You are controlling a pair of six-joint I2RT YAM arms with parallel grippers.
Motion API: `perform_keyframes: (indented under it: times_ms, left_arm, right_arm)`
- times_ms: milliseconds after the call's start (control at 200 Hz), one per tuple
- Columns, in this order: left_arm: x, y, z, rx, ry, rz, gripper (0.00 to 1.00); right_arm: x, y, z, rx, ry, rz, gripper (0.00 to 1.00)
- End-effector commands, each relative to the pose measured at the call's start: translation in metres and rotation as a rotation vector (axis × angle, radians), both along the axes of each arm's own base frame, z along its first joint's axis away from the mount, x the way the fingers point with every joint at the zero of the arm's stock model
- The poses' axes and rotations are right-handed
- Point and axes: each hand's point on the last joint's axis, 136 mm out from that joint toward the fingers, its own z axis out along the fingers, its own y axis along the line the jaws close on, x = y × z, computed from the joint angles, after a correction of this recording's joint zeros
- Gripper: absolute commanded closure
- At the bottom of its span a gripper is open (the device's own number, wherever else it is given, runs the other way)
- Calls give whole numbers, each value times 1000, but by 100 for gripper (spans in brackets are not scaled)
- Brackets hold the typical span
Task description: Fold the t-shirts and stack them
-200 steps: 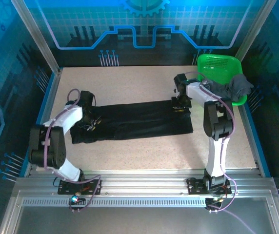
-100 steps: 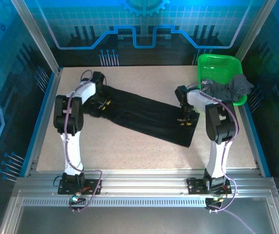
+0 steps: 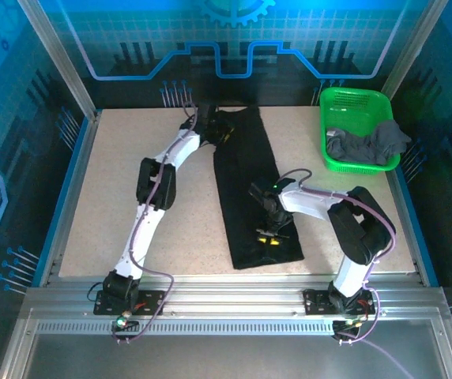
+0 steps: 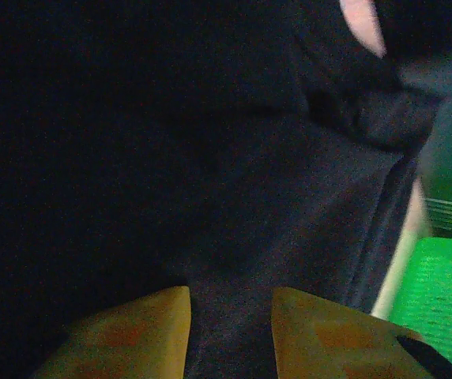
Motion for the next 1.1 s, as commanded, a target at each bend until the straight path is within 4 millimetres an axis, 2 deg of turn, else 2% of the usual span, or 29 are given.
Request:
perform_keyframes:
  times_ms: [0,85,150,235,255,280,290,360,390,400,405,460,540,565,605,670,775,855,940,1095]
  left_arm:
    - [18,-12,-26,-127,2,40,63]
    - [35,-9,2,-183,-85,76,55]
    - [41,-5,27,-200,-136,75,49]
    - [38,-3,81,-172,-214,26,44]
    - [34,-4,93,-150,-230,10,43]
    - [29,-3,119,-123,-267,-4,41]
    - [26,-2,122,-106,-271,-7,41]
    - [0,9,177,-3,-349,6,40]
    - [-15,17,191,31,-362,35,38]
    - [-19,20,190,42,-354,45,37]
    - [-22,21,198,42,-365,50,37]
    - [-53,33,207,50,-339,70,37]
    - [-112,47,195,67,-225,53,38]
    - [-133,48,181,66,-171,38,38]
    - [-171,46,169,55,-99,1,38]
    - [-239,37,131,58,68,-105,40]
    - [-347,24,84,91,277,-283,41]
    - [-413,21,54,74,411,-362,40]
    - [-454,12,35,50,469,-399,40]
    - [-485,-20,13,55,517,-474,38]
  right_arm:
    - [31,39,1,112,-50,-60,71]
    - [42,44,10,130,-75,-52,64]
    - [45,46,19,158,-82,-52,59]
    - [43,42,35,176,-96,-48,52]
    - [43,38,41,173,-107,-49,51]
    - [42,34,49,171,-120,-47,50]
    - [41,32,52,169,-126,-45,49]
    - [38,15,73,157,-178,-41,45]
    - [37,6,81,152,-202,-40,44]
    - [36,3,82,148,-208,-39,44]
    - [35,2,84,148,-212,-39,44]
    - [30,-15,93,142,-242,-43,42]
    - [17,-42,97,152,-257,-62,41]
    - [10,-53,94,154,-250,-73,41]
    - [2,-64,89,168,-236,-86,40]
    - [-17,-80,72,204,-178,-103,39]
    - [-38,-87,52,207,-103,-58,38]
    - [-48,-86,37,185,-56,1,38]
    - [-49,-78,25,191,-51,39,39]
    - [-46,-64,16,187,-53,84,41]
